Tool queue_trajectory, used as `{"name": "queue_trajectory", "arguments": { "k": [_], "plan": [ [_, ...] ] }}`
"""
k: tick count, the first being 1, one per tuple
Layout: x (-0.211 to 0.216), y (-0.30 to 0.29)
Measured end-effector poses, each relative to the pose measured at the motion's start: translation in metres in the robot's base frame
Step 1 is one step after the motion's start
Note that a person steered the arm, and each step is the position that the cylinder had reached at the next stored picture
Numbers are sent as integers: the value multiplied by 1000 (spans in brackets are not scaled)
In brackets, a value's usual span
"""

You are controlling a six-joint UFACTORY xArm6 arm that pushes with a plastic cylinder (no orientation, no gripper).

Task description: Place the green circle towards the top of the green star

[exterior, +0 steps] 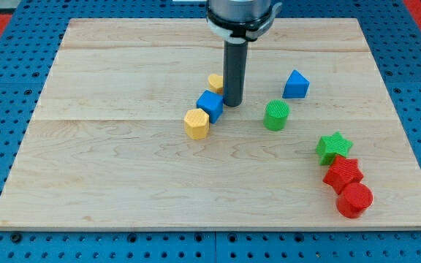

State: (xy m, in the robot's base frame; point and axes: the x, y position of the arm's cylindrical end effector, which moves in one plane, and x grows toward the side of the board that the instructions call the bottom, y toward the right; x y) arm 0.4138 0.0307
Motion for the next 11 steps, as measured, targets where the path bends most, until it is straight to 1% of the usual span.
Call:
{"name": "queue_trajectory", "arguments": {
  "k": [1,2,3,4,5,6,8,10,11],
  "plan": [
    [4,67],
    [7,106],
    [1,116],
    [-18,82],
    [-5,86],
    [-2,88],
    [30,87],
    [38,111],
    [36,112]
  ]
}}
